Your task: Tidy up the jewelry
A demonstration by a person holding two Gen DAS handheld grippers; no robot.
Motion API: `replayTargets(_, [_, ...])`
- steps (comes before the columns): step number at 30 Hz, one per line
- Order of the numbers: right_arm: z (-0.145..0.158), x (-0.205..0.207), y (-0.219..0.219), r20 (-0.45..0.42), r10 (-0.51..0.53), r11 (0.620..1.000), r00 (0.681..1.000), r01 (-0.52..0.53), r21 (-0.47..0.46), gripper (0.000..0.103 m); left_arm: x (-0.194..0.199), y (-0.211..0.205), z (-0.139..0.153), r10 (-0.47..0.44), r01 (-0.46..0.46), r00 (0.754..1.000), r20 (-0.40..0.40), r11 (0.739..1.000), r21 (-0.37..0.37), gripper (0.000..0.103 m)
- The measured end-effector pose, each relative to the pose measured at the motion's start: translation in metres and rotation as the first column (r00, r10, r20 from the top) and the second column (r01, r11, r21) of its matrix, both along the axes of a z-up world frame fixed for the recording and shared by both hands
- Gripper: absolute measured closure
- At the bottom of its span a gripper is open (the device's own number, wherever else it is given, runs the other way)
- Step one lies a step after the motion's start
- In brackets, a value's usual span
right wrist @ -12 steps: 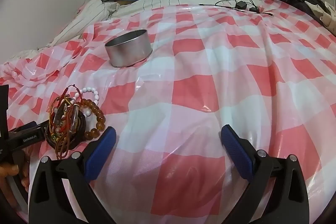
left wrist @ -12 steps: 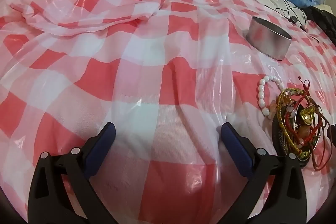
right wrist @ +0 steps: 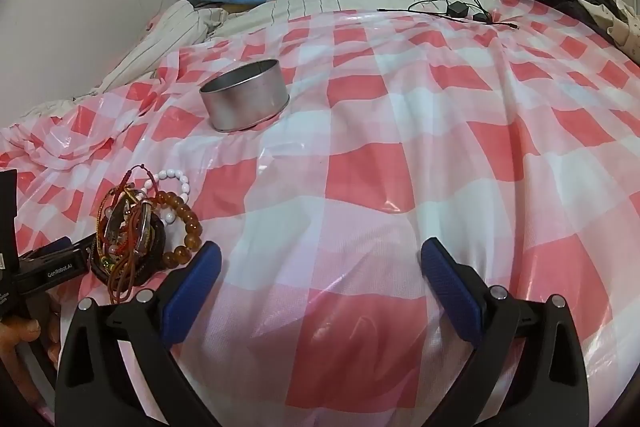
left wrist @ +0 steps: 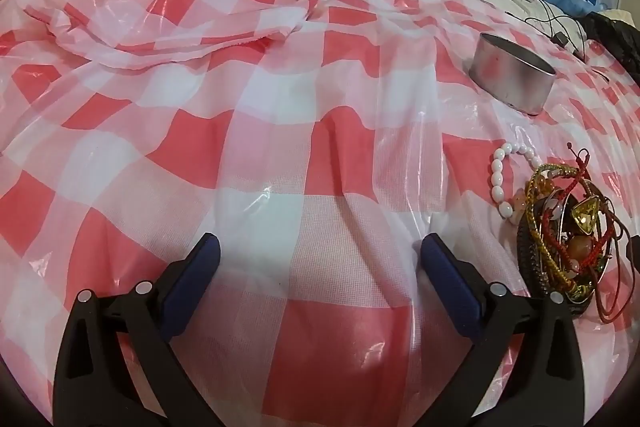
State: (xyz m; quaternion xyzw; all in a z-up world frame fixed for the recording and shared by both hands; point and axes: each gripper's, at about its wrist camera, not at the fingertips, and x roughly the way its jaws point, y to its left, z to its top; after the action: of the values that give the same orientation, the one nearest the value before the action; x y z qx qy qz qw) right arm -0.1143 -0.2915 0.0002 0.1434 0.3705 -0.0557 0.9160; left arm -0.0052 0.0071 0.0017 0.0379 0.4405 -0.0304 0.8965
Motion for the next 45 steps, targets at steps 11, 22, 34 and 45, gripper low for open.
replayTargets(11, [0.001, 0.003, 0.0, 0.003, 0.0, 1.0, 1.0, 0.0, 0.0, 0.007, 0.0, -0.004, -0.003, 0.006, -0.006, 1.0, 0.0, 1.0, 0.01, 0.006])
replayTargets(22, [0.001, 0.002, 0.0, 0.006, -0.001, 1.0, 1.0, 0.001, 0.001, 0.007, -0.001, -0.005, -0.003, 0.007, -0.007, 1.0, 0.001, 1.0, 0.011, 0.006])
replayTargets(34, [0.001, 0.003, -0.001, 0.002, -0.003, 1.0, 1.0, 0.003, -0.003, 0.007, -0.014, -0.004, 0.017, -0.01, 0.009, 0.999, 0.053, 1.0, 0.018, 0.006])
replayTargets(45, [0.001, 0.006, 0.002, -0.026, -0.01, 0.999, 1.0, 0.009, -0.036, 0.007, -0.03, -0.02, 0.046, -0.117, 0.109, 0.983, 0.14, 0.992, 0.063, 0.006])
